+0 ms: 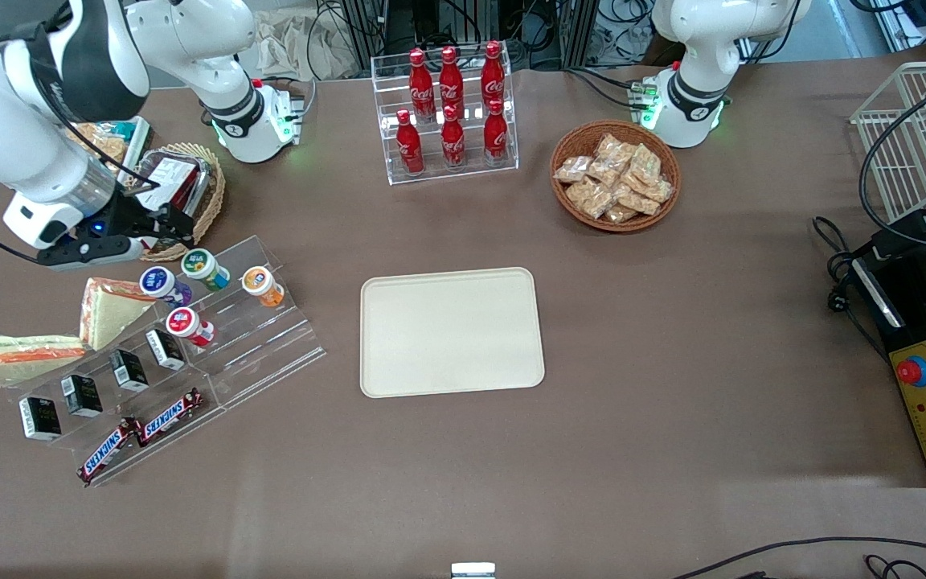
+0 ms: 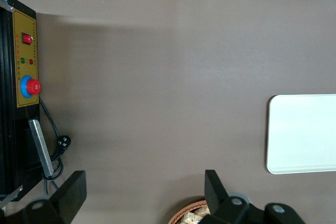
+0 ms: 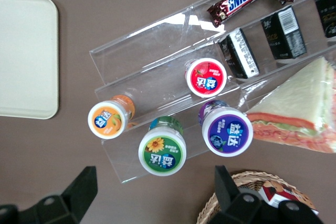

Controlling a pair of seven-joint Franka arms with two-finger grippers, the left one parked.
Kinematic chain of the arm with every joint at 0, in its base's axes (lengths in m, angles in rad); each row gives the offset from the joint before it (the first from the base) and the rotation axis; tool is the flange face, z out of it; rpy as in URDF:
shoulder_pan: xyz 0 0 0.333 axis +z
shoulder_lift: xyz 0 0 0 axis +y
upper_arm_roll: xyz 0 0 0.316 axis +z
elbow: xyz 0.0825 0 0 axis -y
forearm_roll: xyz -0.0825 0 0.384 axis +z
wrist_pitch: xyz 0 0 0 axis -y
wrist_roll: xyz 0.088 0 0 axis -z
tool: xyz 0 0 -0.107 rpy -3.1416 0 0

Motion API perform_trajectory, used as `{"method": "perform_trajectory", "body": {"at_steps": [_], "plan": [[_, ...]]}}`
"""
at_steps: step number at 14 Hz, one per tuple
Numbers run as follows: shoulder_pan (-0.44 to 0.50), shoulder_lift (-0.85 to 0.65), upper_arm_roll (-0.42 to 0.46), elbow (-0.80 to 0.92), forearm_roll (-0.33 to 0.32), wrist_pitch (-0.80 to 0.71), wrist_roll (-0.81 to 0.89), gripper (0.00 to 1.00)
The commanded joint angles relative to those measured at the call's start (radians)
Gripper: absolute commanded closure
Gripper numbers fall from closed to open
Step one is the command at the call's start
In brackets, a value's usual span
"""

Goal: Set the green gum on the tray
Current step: 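Lower the right gripper and close it on the green-capped yogurt bottle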

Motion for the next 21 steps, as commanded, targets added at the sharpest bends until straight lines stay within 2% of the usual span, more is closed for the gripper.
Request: {"method": "perform_trajectory", "body": {"at_steps": [1,8,13,14,15,17,20,21], "plan": [[0.0,-0.034,-0.001,-0.111,-0.006,0.104,0.005,0.01],[0.002,-0.015,-0.001,-0.232,-0.006,0.276,0.007,0.01],[0.003,0.034,0.0,-0.232,-0.006,0.32,0.054,0.01],[0.005,0.04,0.002,-0.231,-0.006,0.321,0.07,0.04],[0.005,0.043,0.003,-0.229,-0.006,0.321,0.082,0.15],[0.02,0.045,0.003,-0.226,-0.006,0.321,0.102,0.44],[0.02,0.051,0.003,-0.22,-0.006,0.32,0.104,0.64],[0.02,0.051,0.003,-0.218,-0.006,0.317,0.104,0.64]]}}
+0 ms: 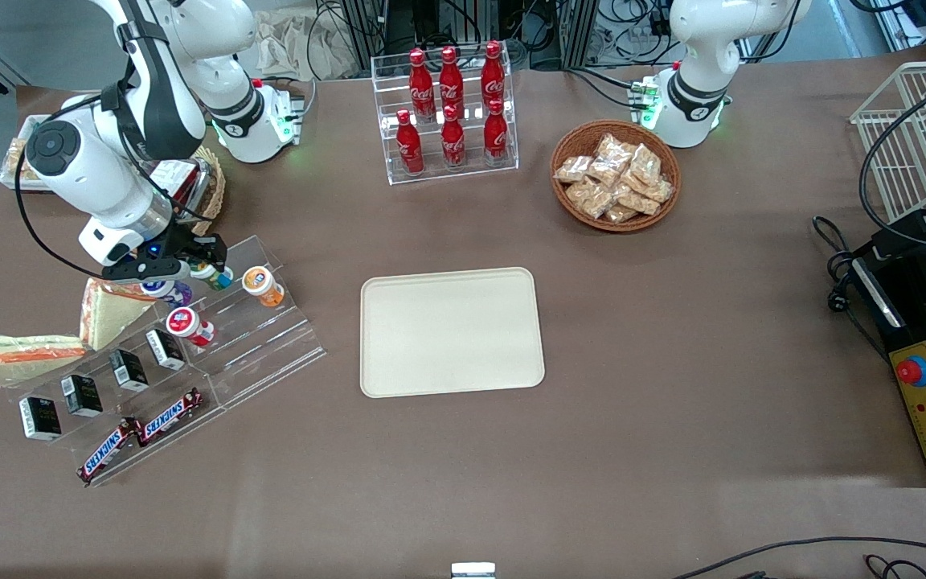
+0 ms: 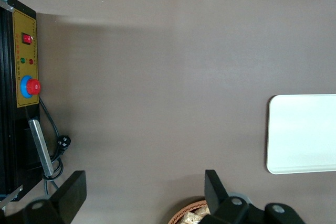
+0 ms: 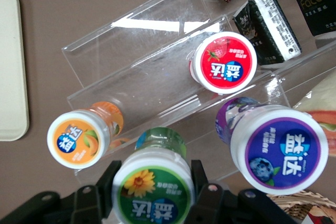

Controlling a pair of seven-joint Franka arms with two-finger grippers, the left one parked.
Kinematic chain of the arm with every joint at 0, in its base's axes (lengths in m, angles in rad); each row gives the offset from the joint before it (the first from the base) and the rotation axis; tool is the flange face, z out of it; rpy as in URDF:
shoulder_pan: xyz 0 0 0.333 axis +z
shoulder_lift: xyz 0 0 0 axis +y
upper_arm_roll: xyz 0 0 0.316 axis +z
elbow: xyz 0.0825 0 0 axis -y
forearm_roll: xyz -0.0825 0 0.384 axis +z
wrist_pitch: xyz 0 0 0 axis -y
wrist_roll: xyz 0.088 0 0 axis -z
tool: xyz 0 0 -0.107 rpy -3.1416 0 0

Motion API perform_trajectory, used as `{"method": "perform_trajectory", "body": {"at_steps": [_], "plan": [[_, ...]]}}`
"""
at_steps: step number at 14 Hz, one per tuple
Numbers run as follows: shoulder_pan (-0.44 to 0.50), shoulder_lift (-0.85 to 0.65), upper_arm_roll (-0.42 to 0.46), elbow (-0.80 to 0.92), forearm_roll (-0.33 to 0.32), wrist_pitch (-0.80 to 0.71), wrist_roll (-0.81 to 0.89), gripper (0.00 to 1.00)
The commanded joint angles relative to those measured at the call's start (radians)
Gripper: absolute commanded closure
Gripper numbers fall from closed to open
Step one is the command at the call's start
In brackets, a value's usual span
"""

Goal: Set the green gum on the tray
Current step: 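Lower the right gripper and close it on the green-capped yogurt bottle, then lift the green bottle out of the rack and carry it to the tray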

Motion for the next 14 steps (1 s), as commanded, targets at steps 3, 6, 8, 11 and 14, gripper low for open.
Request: {"method": "perform_trajectory", "body": {"at_steps": [3,6,8,11,14], "plan": [[0.003,0.006,-0.001,0.071,-0.006,-0.033,0.016,0.63],[0.005,0.009,-0.001,0.262,-0.004,-0.262,0.019,0.63],[0.009,0.012,-0.001,0.39,-0.004,-0.394,0.018,0.63],[0.03,0.021,0.002,0.588,0.006,-0.614,0.018,0.62],[0.089,0.067,0.002,0.793,0.01,-0.768,0.086,0.62]]}}
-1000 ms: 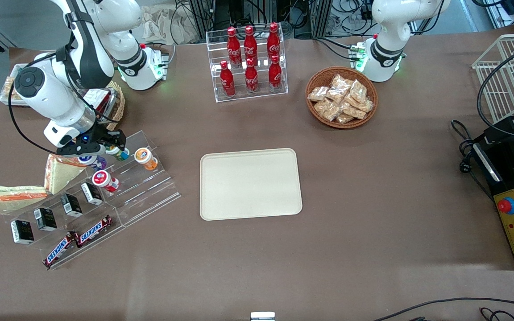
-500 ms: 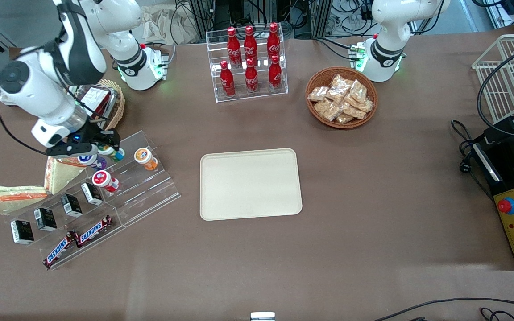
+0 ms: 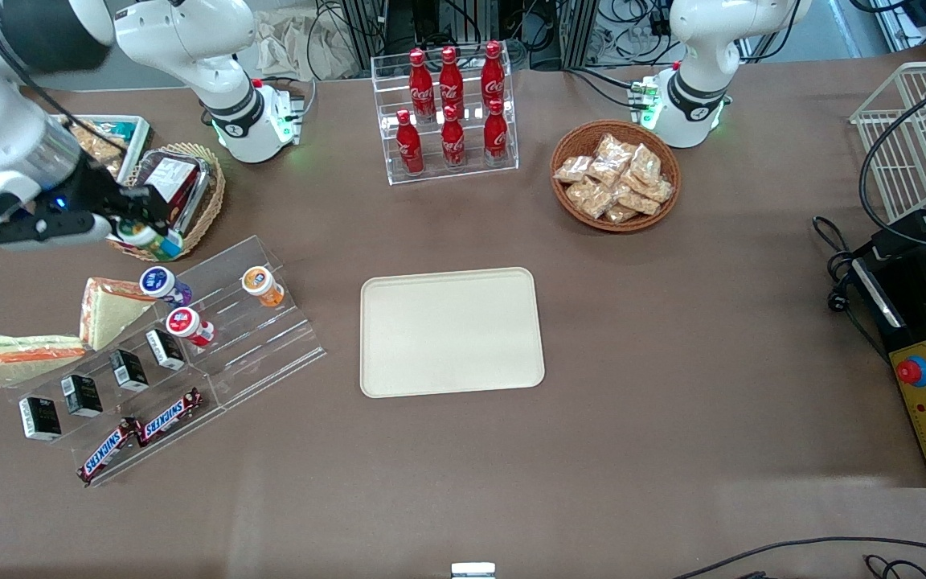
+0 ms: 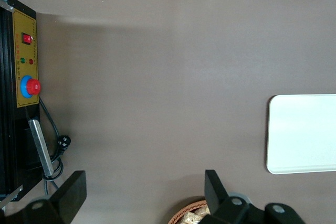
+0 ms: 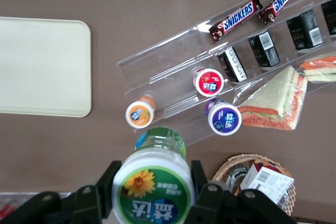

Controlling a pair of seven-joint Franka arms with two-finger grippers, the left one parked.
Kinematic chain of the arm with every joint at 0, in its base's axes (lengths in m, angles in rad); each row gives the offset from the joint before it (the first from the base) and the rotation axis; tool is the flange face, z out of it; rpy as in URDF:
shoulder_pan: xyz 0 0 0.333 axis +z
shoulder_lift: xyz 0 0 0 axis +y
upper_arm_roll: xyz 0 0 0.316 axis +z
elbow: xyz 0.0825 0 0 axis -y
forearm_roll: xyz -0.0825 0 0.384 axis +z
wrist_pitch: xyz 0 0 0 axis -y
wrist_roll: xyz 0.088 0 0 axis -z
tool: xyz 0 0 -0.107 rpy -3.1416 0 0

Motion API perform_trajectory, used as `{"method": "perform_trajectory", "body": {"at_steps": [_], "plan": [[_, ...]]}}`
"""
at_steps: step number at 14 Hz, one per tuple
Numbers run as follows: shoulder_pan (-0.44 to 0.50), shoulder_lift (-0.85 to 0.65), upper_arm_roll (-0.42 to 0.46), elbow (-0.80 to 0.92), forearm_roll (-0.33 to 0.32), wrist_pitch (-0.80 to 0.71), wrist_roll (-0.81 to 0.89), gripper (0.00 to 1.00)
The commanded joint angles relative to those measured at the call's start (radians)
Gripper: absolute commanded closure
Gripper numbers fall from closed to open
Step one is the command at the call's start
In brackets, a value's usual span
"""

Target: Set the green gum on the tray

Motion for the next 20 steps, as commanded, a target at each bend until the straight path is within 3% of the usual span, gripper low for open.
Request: {"method": "perform_trajectory", "body": {"at_steps": [1,6,9,13,20], "plan": [[0.075,0.09,-0.002,0.199,0.008,-0.119,0.125,0.62],[0.299,0.194,-0.002,0.26,0.044,-0.085,0.551,0.62],[0.411,0.275,-0.004,0.254,0.063,0.034,0.76,0.62],[0.445,0.361,-0.004,0.147,0.087,0.213,0.843,0.62],[0.537,0.453,-0.005,-0.159,0.082,0.703,0.984,0.62]]}}
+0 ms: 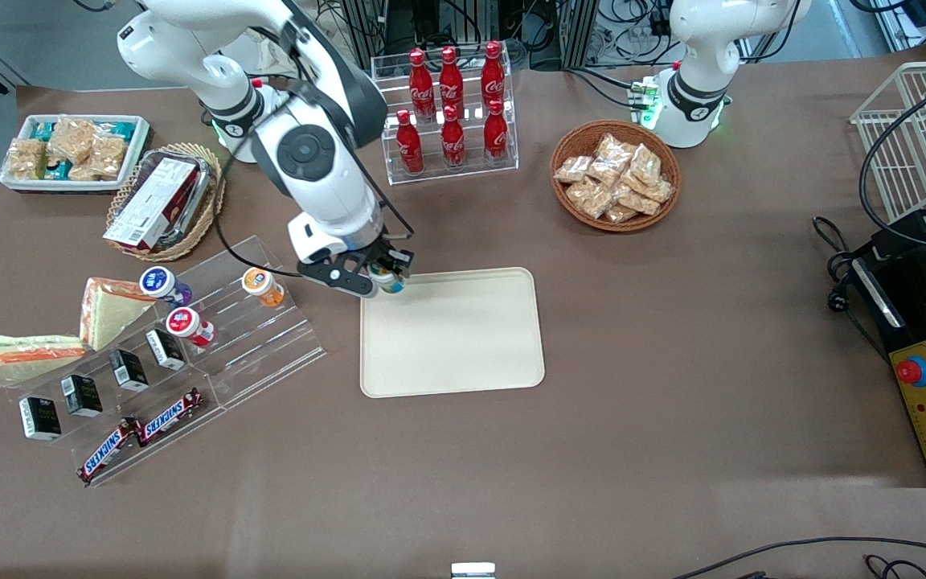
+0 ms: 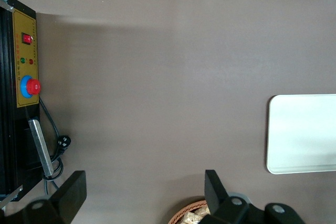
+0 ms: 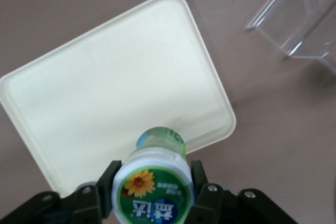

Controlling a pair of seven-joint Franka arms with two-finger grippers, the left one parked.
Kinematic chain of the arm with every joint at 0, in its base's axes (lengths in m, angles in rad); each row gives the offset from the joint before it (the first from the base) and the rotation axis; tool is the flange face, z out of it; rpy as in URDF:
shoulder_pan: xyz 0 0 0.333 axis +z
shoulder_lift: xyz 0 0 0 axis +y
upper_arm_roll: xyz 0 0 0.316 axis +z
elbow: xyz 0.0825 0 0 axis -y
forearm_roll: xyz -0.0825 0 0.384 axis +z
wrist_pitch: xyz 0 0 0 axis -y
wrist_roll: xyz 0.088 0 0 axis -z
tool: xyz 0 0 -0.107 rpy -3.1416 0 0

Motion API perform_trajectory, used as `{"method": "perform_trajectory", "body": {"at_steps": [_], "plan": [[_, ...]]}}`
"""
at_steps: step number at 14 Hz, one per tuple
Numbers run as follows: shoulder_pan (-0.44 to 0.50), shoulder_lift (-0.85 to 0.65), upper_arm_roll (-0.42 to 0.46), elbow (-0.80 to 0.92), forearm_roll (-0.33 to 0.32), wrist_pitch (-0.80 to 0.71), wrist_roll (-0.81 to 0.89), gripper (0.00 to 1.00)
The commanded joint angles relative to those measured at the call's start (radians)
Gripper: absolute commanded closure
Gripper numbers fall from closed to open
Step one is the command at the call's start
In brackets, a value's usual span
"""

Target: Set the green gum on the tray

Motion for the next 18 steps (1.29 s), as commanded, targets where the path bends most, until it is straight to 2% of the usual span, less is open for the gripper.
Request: {"method": "perform_trajectory", "body": {"at_steps": [1,6,11,14,15,16,18], "plan": [[0.019,0.012,-0.013,-0.078,0.012,0.121,0.026,0.62],[0.01,0.064,-0.014,-0.133,-0.004,0.244,0.01,0.62],[0.004,0.105,-0.016,-0.188,-0.053,0.357,0.009,0.61],[0.001,0.124,-0.017,-0.196,-0.067,0.386,0.009,0.5],[0.001,0.127,-0.017,-0.196,-0.067,0.388,0.009,0.18],[0.001,0.13,-0.019,-0.196,-0.067,0.388,0.009,0.01],[0.001,0.13,-0.019,-0.196,-0.067,0.388,0.01,0.0]]}}
